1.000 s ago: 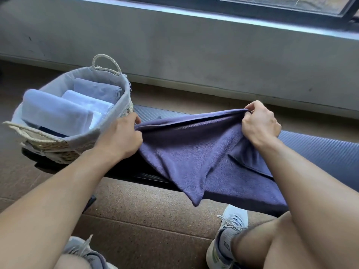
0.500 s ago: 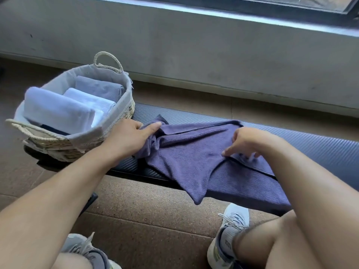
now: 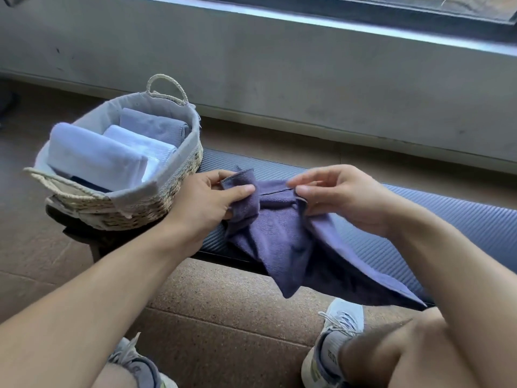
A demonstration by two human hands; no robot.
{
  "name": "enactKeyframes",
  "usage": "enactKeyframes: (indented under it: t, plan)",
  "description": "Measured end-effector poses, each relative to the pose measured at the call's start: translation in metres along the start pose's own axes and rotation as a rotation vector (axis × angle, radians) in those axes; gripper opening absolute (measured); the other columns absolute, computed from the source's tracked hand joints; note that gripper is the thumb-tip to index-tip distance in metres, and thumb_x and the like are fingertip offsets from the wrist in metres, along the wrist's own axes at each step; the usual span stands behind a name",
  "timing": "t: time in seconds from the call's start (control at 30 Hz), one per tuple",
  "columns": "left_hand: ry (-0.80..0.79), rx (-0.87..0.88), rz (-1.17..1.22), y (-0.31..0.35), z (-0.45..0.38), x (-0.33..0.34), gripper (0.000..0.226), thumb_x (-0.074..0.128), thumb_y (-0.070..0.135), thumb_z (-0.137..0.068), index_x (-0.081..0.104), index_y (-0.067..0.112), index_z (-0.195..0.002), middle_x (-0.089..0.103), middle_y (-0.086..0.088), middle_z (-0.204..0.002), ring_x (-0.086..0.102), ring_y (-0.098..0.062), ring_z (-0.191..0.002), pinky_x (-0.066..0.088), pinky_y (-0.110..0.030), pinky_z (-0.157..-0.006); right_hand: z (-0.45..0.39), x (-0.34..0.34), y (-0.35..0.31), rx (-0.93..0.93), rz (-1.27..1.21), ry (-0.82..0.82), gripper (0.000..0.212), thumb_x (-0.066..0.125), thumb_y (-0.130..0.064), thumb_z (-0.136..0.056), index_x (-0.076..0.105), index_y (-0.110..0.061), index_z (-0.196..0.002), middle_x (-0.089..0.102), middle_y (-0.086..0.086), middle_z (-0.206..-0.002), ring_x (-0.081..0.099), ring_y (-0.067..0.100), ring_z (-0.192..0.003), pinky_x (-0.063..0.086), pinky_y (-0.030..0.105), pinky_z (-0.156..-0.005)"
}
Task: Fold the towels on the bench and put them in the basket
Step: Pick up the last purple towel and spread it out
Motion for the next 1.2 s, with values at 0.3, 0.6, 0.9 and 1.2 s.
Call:
enactKeyframes:
  t: [0.3,0.6,0.9,1.2]
  plan:
    - [-0.009,-0.093,0.133,-0.004,0.015,0.012,0.008,0.070,0.011,-0.091,0.078,0.013,-0.092,0.074,-0.003,-0.083,0.066,-0.008,-0.068,0.052,-0.016,-0.054,-0.017,0.040,-0.001,-0.155,-0.204,0.019,0.025,0.060,0.001,-0.096,0.071,-0.010,-0.116,0.076,0.005,-0.091,0.073,0.014,-0.086,0.059,0.023,-0.083]
    - [-0.088,-0.078,0.061,-0.007,0.014,0.014,0.018,0.063,0.011,-0.096,0.078,0.006,-0.105,0.078,-0.006,-0.092,0.070,-0.008,-0.076,0.055,-0.016,-0.063,-0.026,0.033,0.003,-0.315,0.597,0.188,0.020,0.083,-0.025,-0.081,0.069,-0.037,-0.090,0.068,-0.003,-0.088,0.064,0.010,-0.082,0.055,0.032,-0.080]
    - [0.066,-0.038,0.037,-0.011,0.010,0.004,0.015,0.074,0.017,-0.090,0.080,0.012,-0.077,0.079,-0.009,-0.085,0.072,-0.017,-0.075,0.060,-0.049,-0.089,-0.025,0.029,-0.001,-0.380,0.603,0.221,0.025,0.087,-0.040,-0.071,0.063,-0.034,-0.071,0.072,-0.013,-0.079,0.066,0.002,-0.079,0.052,0.028,-0.079]
    - [0.216,-0.010,0.130,-0.008,0.006,-0.003,0.017,0.079,0.018,-0.087,0.062,0.014,-0.090,0.077,-0.018,-0.089,0.072,-0.026,-0.077,0.060,-0.059,-0.081,-0.014,0.031,-0.008,-0.459,0.464,0.075,0.005,0.077,-0.015,-0.088,0.079,-0.018,-0.092,0.078,0.001,-0.085,0.073,0.015,-0.082,0.058,0.037,-0.082]
Point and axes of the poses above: each hand's wrist, its own z-axis away from the middle knuckle, its own x-axis out of the palm, y = z × x, the point moved 4 cm from there along -z, towards the middle knuckle
